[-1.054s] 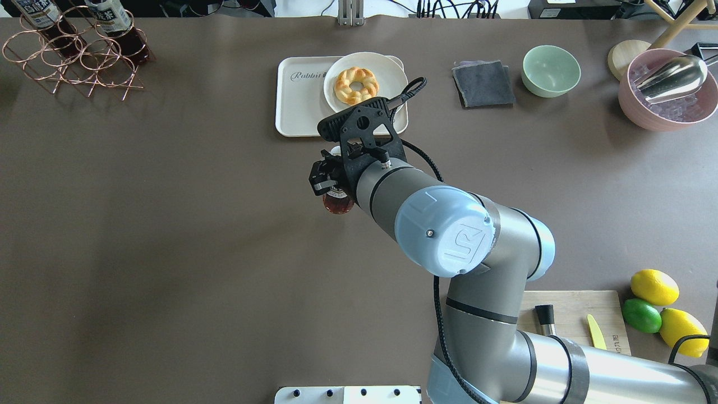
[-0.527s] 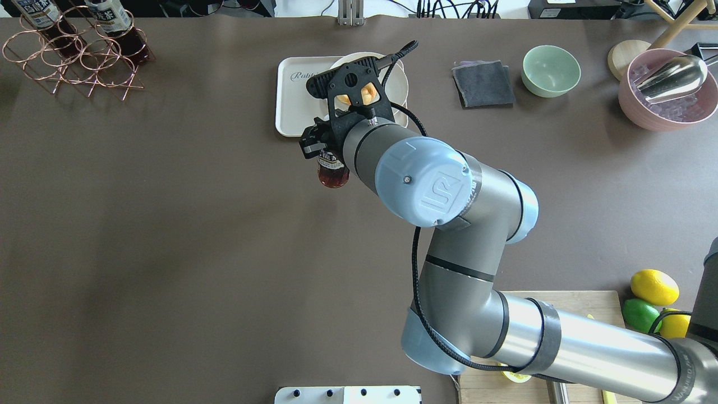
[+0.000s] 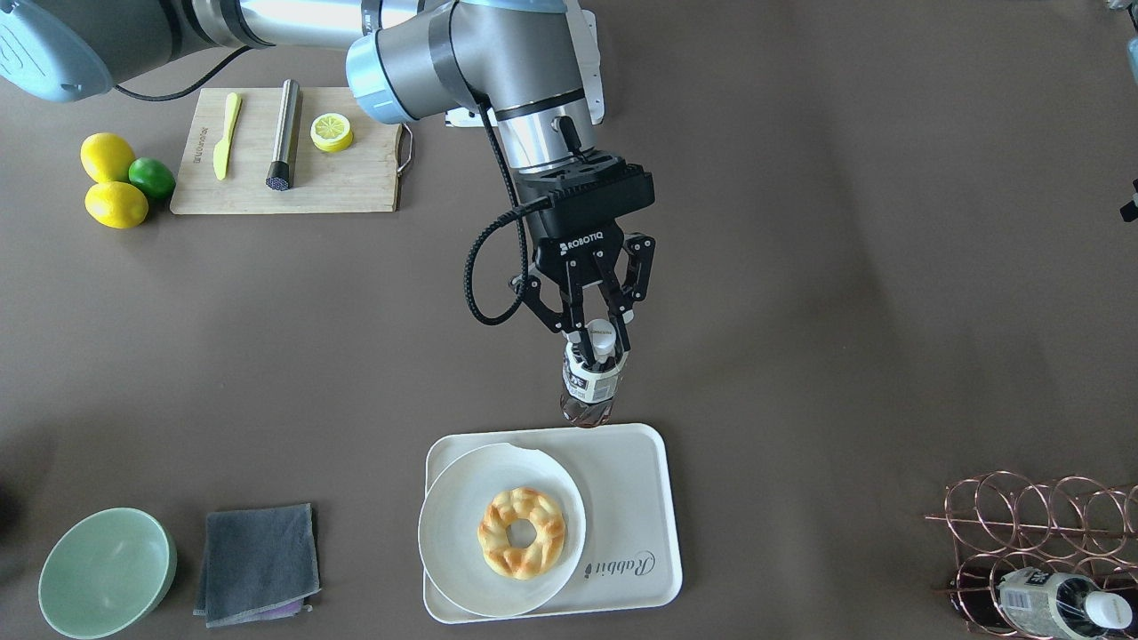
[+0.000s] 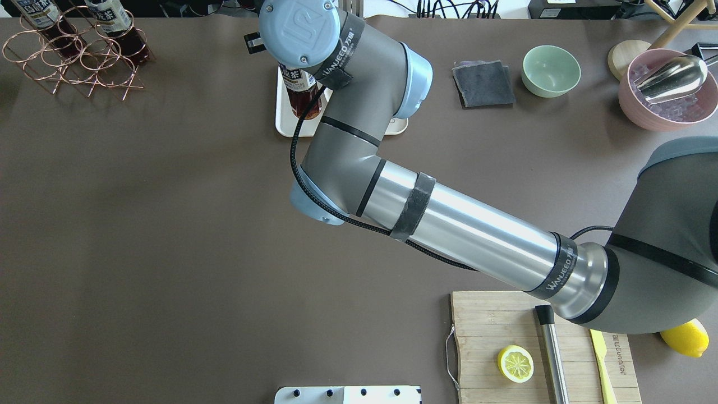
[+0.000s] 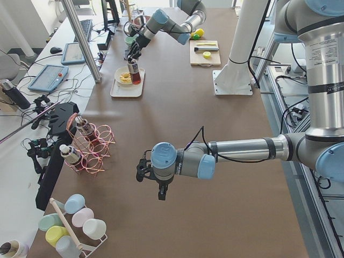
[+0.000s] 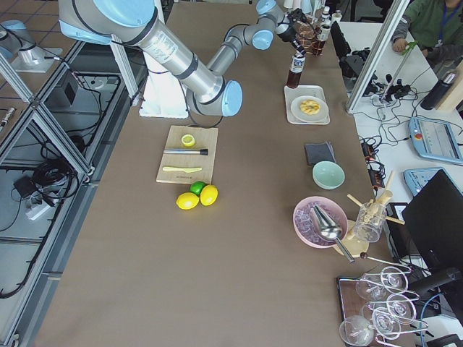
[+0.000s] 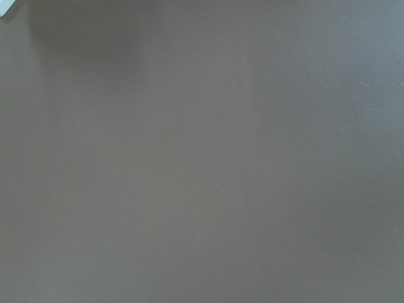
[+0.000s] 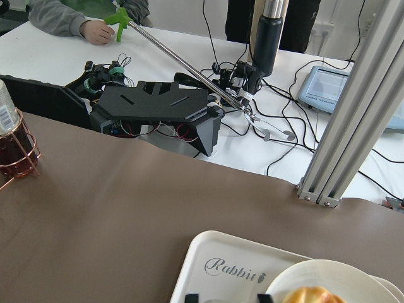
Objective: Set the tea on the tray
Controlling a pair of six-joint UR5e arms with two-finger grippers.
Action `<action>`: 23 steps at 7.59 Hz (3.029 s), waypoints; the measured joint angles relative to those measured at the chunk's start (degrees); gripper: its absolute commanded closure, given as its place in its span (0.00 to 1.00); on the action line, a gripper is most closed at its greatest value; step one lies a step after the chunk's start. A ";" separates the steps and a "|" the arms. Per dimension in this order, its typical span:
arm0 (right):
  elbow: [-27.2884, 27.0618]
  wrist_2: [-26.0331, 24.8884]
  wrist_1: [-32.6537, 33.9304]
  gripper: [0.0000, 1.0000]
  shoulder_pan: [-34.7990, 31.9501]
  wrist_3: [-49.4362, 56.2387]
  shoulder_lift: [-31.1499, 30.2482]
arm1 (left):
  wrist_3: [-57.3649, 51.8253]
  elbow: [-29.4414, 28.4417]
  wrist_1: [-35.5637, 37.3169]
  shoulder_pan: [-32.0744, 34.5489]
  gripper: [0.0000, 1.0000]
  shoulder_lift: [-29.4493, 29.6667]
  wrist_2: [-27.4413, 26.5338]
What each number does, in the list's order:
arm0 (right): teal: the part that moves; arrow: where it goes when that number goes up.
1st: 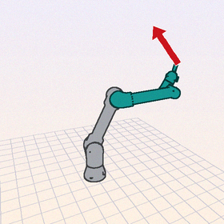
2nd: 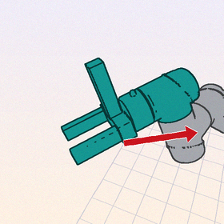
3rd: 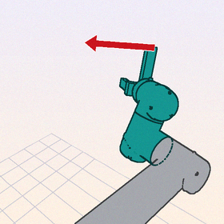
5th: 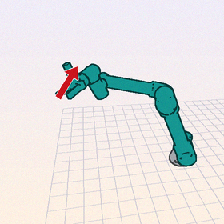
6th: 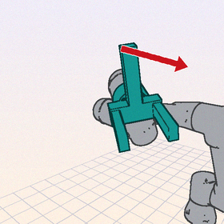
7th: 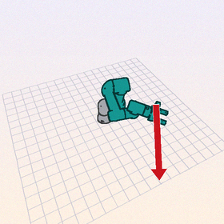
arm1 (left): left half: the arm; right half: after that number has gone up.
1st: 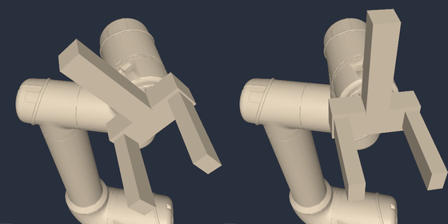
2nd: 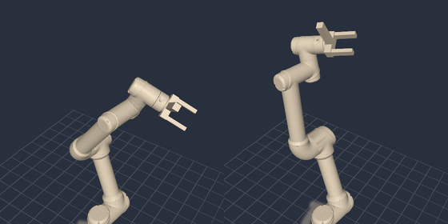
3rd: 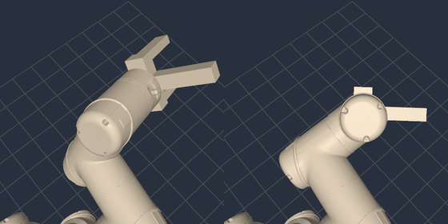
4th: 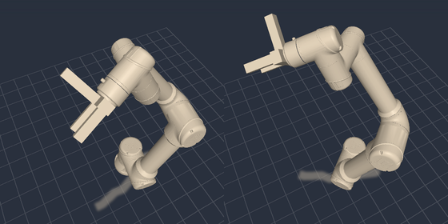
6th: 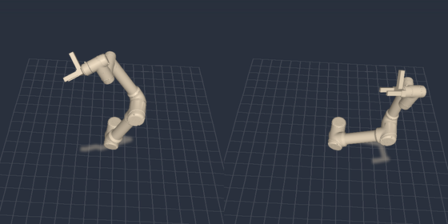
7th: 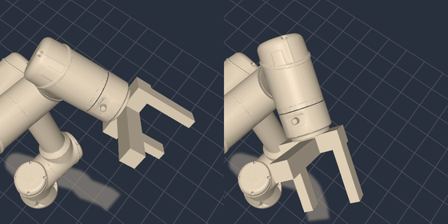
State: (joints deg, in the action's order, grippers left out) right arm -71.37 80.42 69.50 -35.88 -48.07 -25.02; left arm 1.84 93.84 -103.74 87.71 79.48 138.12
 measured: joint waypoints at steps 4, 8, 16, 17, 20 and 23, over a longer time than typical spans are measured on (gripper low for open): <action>16.77 1.25 -11.69 1.00 -1.51 -0.03 4.81 | 0.00 0.45 -0.06 2.44 0.01 -0.91 0.38; 19.70 1.44 -14.15 1.00 -1.59 -0.08 5.24 | 0.00 0.22 0.02 2.55 0.01 -0.18 0.35; 18.09 4.81 -13.98 0.00 -3.24 -0.32 5.61 | 0.00 0.68 -0.14 2.60 0.01 -0.38 0.55; 16.39 9.61 -13.18 0.00 -5.20 -0.52 5.46 | 0.00 1.18 -0.06 2.63 0.01 -0.52 0.56; -0.85 26.42 4.52 0.00 -13.13 -2.89 -1.08 | -0.35 3.32 0.03 3.25 0.01 -0.96 0.47; -27.01 40.55 23.72 0.00 -22.75 4.82 -20.51 | -3.61 4.08 -0.65 3.49 0.01 -0.88 -1.11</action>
State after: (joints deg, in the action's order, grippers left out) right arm -98.37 120.98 93.23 -58.63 -43.25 -45.53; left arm -1.76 97.93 -104.39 91.20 78.59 137.02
